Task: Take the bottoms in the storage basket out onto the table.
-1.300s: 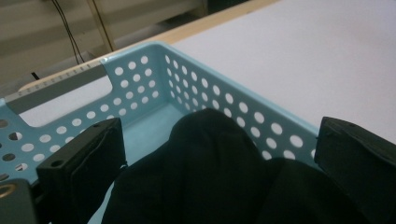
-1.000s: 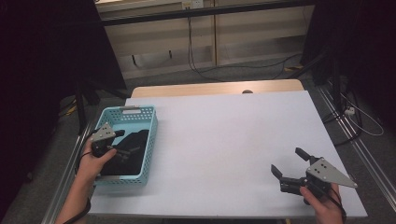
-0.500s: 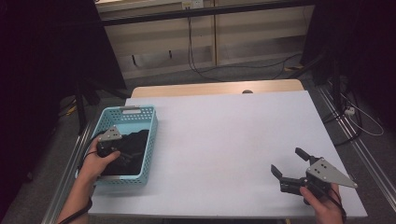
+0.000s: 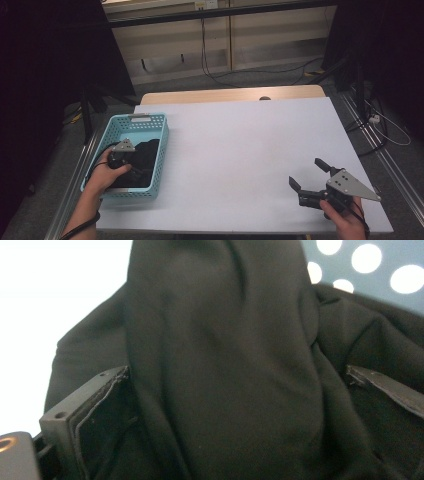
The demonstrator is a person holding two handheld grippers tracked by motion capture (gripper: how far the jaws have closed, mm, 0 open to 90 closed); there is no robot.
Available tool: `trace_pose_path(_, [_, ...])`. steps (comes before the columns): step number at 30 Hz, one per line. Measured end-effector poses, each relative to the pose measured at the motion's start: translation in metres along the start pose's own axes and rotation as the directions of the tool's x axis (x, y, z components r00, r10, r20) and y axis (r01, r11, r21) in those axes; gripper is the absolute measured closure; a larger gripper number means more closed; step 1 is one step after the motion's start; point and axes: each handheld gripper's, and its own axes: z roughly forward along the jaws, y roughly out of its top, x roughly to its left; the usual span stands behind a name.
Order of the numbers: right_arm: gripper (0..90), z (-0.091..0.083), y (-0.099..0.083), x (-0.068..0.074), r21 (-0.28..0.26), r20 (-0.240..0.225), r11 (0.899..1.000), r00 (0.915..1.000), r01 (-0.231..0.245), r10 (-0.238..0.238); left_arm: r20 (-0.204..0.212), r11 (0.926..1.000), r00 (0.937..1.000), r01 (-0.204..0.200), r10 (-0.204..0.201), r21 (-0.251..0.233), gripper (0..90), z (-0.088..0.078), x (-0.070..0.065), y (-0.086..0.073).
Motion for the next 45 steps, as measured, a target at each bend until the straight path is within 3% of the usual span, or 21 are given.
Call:
trace_pose_path(3, [1.6,0.0,0.0,0.0,-0.001,-0.003,1.0,1.0,0.002,-0.002,0.004,0.9998,0.9999,-0.01,0.01,0.019,0.9,0.002,0.0,0.0])
trace_pose_path(18, [1.6,0.003,0.0,0.002,0.007,-0.013,1.0,0.9998,0.011,-0.011,0.027,0.9996,0.9994,0.021,-0.02,-0.017,0.0,0.006,0.004,-0.006])
trace_pose_path(28, [1.6,0.005,0.001,0.002,0.004,-0.017,1.0,0.9998,0.013,-0.013,0.05,0.9999,0.9987,0.012,-0.011,-0.01,0.0,0.01,0.003,-0.005])
trace_pose_path(45, [1.6,0.004,0.001,0.002,0.001,-0.019,1.0,0.9997,0.012,-0.012,0.056,0.9943,0.9982,0.015,-0.021,0.105,5.3,0.01,0.001,0.008])
